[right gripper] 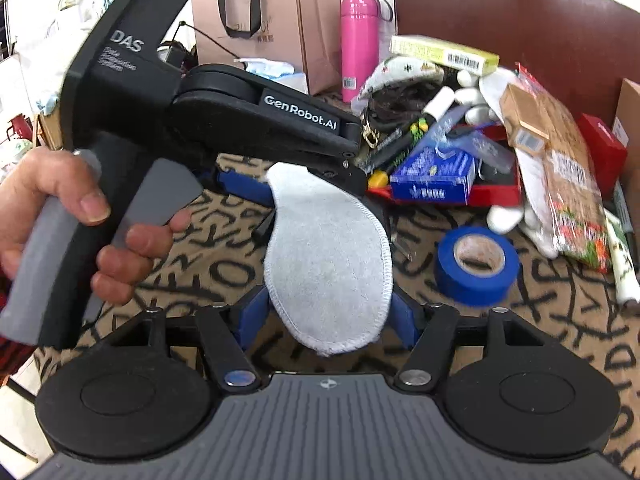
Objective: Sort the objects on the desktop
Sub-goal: 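Lift the white insole with the left gripper off the table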
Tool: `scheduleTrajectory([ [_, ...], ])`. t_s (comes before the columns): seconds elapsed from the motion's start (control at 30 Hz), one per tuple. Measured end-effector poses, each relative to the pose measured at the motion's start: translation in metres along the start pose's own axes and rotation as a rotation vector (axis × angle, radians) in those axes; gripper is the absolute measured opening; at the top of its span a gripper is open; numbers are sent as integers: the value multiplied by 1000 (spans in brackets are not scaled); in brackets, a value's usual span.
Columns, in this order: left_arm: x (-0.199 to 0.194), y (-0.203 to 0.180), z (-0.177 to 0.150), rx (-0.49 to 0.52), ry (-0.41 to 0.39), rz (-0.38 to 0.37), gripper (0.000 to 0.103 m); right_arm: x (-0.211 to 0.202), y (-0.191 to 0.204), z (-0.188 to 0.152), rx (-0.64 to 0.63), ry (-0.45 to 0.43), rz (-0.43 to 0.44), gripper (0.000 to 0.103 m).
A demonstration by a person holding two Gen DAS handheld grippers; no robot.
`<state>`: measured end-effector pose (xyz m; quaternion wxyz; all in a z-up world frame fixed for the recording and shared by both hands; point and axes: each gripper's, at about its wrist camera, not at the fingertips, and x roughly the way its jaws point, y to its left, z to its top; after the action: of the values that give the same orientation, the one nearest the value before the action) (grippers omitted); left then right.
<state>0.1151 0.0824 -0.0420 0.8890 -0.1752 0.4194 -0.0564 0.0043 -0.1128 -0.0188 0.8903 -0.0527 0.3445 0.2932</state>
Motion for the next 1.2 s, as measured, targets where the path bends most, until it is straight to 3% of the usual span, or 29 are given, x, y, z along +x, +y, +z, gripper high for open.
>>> scheduleTrajectory([
  [0.03, 2, 0, -1, -5, 8, 1, 70, 0, -1, -2, 0, 6, -8, 69],
  [0.13, 2, 2, -2, -32, 27, -35, 44, 0, -5, -4, 13, 14, -21, 70],
  [0.27, -3, -5, -4, -12, 13, -19, 44, 2, -6, -3, 15, 17, -24, 77],
  [0.33, -8, -10, -5, 0, 2, -32, 52, 2, -4, -3, 5, 11, -24, 77],
  [0.53, -22, -25, -6, 55, -41, -80, 51, 1, -1, -4, -18, 13, -18, 76],
  [0.57, -17, -25, -5, 53, -30, -61, 50, 1, -2, -4, -17, 12, -23, 72],
  [0.63, -8, -20, -2, 22, -2, -42, 37, -1, -4, -2, -6, 6, -34, 68],
  [0.7, -3, -15, -1, -20, 5, -67, 36, -4, -6, -2, 1, -1, -35, 62],
  [0.77, 0, -16, -2, -24, 2, -65, 40, -4, -6, -2, -5, 3, -41, 57],
  [0.87, 10, -18, -5, -44, 23, -71, 51, 1, -6, -1, -12, 3, -54, 58],
  [0.9, 12, -18, -7, -44, 36, -72, 45, 3, -7, -1, -11, 6, -57, 64],
  [0.93, 11, -19, -8, -36, 27, -64, 32, 5, -7, -1, -11, 10, -71, 68],
  [1.0, 7, -21, -10, -26, 24, -63, 24, 4, -8, -2, -18, -2, -85, 80],
  [1.03, 6, -20, -11, -26, 22, -67, 21, 5, -10, -4, -23, -1, -91, 82],
  [1.1, 4, -21, -11, -21, 13, -70, 21, 11, -15, -7, -8, 20, -97, 85],
  [1.13, 5, -21, -12, -21, 6, -74, 41, 13, -19, -9, 11, 18, -86, 86],
  [1.17, 6, -20, -12, -30, 0, -82, 46, 13, -22, -10, 27, -3, -74, 85],
  [1.2, 8, -20, -14, -43, 4, -80, 59, 14, -24, -9, 36, -5, -67, 82],
])
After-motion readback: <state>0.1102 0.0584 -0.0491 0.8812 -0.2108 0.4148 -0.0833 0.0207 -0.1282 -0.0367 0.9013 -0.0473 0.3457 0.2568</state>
